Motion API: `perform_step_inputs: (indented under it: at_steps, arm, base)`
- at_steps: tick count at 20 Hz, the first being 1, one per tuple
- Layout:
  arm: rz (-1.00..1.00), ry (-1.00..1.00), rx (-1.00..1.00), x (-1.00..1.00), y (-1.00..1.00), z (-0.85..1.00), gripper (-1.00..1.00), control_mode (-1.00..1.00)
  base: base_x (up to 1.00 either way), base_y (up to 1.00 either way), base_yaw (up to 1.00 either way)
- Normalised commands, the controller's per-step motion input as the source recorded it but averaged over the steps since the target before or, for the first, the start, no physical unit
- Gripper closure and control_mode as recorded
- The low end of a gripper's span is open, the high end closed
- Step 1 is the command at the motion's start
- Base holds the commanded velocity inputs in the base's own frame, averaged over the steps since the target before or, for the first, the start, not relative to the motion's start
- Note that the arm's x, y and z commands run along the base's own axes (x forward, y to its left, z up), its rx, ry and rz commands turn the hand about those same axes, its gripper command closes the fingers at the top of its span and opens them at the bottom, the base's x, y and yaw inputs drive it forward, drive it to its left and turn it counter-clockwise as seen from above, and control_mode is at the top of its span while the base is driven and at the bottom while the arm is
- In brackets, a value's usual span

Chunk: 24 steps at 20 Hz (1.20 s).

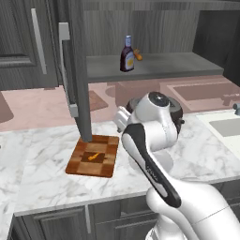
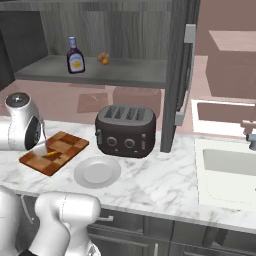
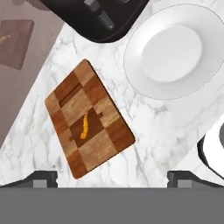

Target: Pick the shrimp from the plate and place it on the cutting board. Then pick the condiment bottle from the cabinet and place it next to the cutting board.

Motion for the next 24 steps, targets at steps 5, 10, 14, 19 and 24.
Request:
perform_step_inputs:
  at_steps: [5, 10, 14, 19, 24]
  arm:
    - [-0.02, 0.00, 0.16, -0.24, -0.17, 0.24, -1.00, -1.00]
    - [-0.02, 0.00, 0.18, -0.22, -0.06, 0.18, -1.00, -1.00]
    - [-0.04, 0.00, 0.18, -0.16, 0.00, 0.07, -1.00, -1.00]
    - [-0.06, 0.01, 0.17, -0.03, 0.00, 0.02, -1.00, -1.00]
    - [-0.09, 0.09, 0.18, 0.01, -0.01, 0.00, -1.00, -1.00]
  base:
    - [0.00, 0.00, 0.00]
    - [0.00, 0.00, 0.00]
    - [0.00, 0.00, 0.00]
    - [0.00, 0.00, 0.00]
    - [0.00, 0.00, 0.00]
